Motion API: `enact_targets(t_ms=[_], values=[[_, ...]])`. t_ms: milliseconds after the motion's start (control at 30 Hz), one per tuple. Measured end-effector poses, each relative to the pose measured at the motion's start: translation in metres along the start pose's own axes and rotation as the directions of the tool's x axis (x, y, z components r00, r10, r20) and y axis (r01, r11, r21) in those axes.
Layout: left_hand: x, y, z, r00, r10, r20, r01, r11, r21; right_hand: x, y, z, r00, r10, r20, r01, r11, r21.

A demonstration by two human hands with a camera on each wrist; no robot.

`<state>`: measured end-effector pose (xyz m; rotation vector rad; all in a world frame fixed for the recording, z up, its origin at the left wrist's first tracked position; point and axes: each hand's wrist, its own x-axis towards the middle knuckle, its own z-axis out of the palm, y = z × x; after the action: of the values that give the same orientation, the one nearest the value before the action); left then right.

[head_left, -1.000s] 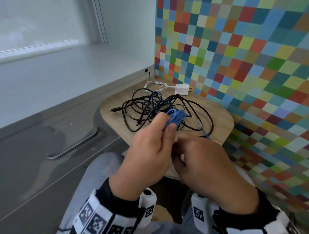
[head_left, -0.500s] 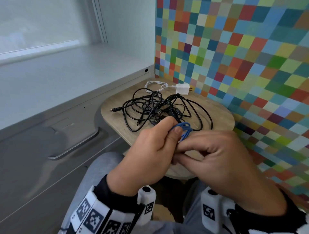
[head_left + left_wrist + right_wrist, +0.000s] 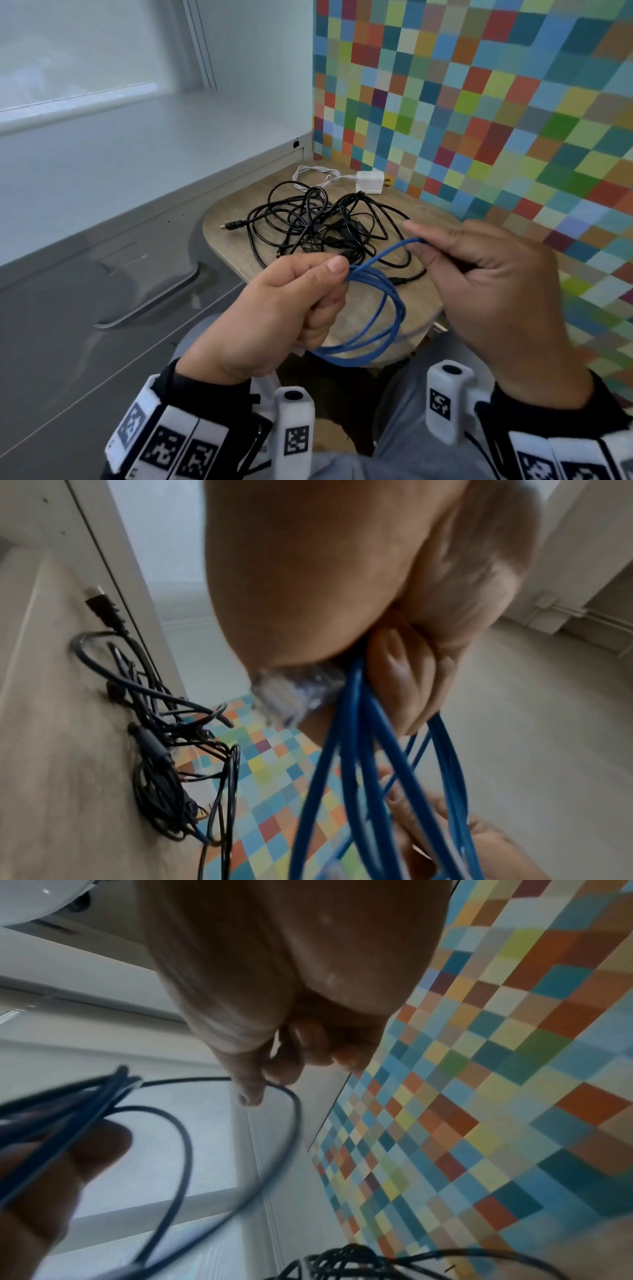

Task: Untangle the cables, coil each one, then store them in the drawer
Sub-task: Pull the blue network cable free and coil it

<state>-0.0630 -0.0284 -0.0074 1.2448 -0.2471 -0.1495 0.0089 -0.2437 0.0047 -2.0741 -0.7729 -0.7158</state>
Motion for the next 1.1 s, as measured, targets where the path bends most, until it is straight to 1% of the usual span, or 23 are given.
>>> enact_targets(t_ms=[67, 100, 133, 200, 233, 300, 333, 367, 400, 467, 500, 533, 567, 700, 800, 867, 900, 933, 967, 1067, 1100], values=[[0.000, 0.000, 0.001, 1.000, -0.001, 0.018, 0.003, 0.996, -0.090, -0.003, -0.006, 0.007, 0.999, 0.050, -0.022, -0.048, 0.996, 0.075], [0.001, 0.000, 0.002, 1.000, 0.007, 0.017, -0.005, 0.994, -0.107, -0.004, -0.009, 0.010, 0.994, 0.106, -0.004, -0.104, 0.985, 0.135], [0.001, 0.000, 0.003, 1.000, 0.018, 0.008, -0.017, 0.994, -0.112, -0.004, -0.011, 0.013, 0.983, 0.179, 0.046, -0.185, 0.960, 0.210], [0.003, 0.000, 0.003, 0.998, 0.038, -0.043, -0.042, 0.995, -0.095, -0.005, -0.014, 0.020, 0.929, 0.305, 0.209, -0.362, 0.865, 0.348], [0.004, 0.000, 0.003, 0.995, 0.045, -0.084, -0.052, 0.996, -0.078, -0.005, -0.015, 0.023, 0.895, 0.340, 0.289, -0.436, 0.804, 0.405], [0.005, 0.000, 0.002, 0.984, 0.071, -0.161, -0.077, 0.996, -0.033, -0.007, -0.016, 0.029, 0.833, 0.350, 0.428, -0.544, 0.655, 0.525], [0.005, -0.001, 0.001, 0.978, 0.086, -0.190, -0.089, 0.996, -0.010, -0.009, -0.018, 0.031, 0.813, 0.333, 0.477, -0.575, 0.587, 0.570], [0.005, -0.001, 0.000, 0.972, 0.099, -0.212, -0.099, 0.995, 0.011, -0.011, -0.018, 0.034, 0.801, 0.317, 0.508, -0.592, 0.551, 0.588], [0.005, -0.002, -0.001, 0.967, 0.109, -0.229, -0.106, 0.994, 0.029, -0.012, -0.017, 0.036, 0.794, 0.311, 0.522, -0.598, 0.555, 0.579], [0.004, -0.003, -0.002, 0.959, 0.119, -0.256, -0.106, 0.992, 0.062, -0.014, -0.016, 0.042, 0.794, 0.324, 0.514, -0.588, 0.622, 0.517], [0.004, -0.003, -0.002, 0.957, 0.120, -0.266, -0.103, 0.992, 0.078, -0.015, -0.014, 0.046, 0.798, 0.332, 0.503, -0.582, 0.641, 0.501], [0.005, -0.004, -0.002, 0.954, 0.124, -0.271, -0.101, 0.990, 0.100, -0.015, -0.012, 0.048, 0.799, 0.344, 0.494, -0.584, 0.639, 0.500], [0.005, -0.004, -0.002, 0.952, 0.131, -0.276, -0.099, 0.987, 0.126, -0.016, -0.012, 0.050, 0.794, 0.357, 0.492, -0.596, 0.619, 0.512], [0.009, -0.007, -0.002, 0.937, 0.171, -0.303, -0.087, 0.958, 0.272, -0.015, -0.012, 0.050, 0.770, 0.388, 0.507, -0.638, 0.469, 0.611], [0.011, -0.011, -0.007, 0.920, 0.200, -0.338, -0.070, 0.931, 0.359, -0.014, -0.013, 0.049, 0.752, 0.365, 0.549, -0.659, 0.381, 0.649], [0.012, -0.013, -0.008, 0.912, 0.218, -0.346, -0.074, 0.920, 0.385, -0.016, -0.015, 0.051, 0.746, 0.327, 0.580, -0.666, 0.353, 0.657], [0.012, -0.013, -0.008, 0.908, 0.232, -0.348, -0.082, 0.914, 0.397, -0.017, -0.017, 0.051, 0.751, 0.303, 0.587, -0.661, 0.358, 0.660], [0.012, -0.013, -0.008, 0.901, 0.251, -0.353, -0.093, 0.907, 0.410, -0.017, -0.019, 0.052, 0.759, 0.281, 0.587, -0.650, 0.381, 0.657], [0.012, -0.013, -0.007, 0.892, 0.272, -0.361, -0.106, 0.902, 0.418, -0.016, -0.020, 0.052, 0.771, 0.267, 0.578, -0.632, 0.433, 0.643], [0.011, -0.014, -0.008, 0.867, 0.326, -0.376, -0.157, 0.896, 0.416, -0.014, -0.020, 0.050, 0.821, 0.274, 0.502, -0.540, 0.659, 0.524], [0.011, -0.015, -0.007, 0.860, 0.342, -0.379, -0.165, 0.889, 0.428, -0.014, -0.020, 0.050, 0.835, 0.281, 0.472, -0.514, 0.704, 0.490]])
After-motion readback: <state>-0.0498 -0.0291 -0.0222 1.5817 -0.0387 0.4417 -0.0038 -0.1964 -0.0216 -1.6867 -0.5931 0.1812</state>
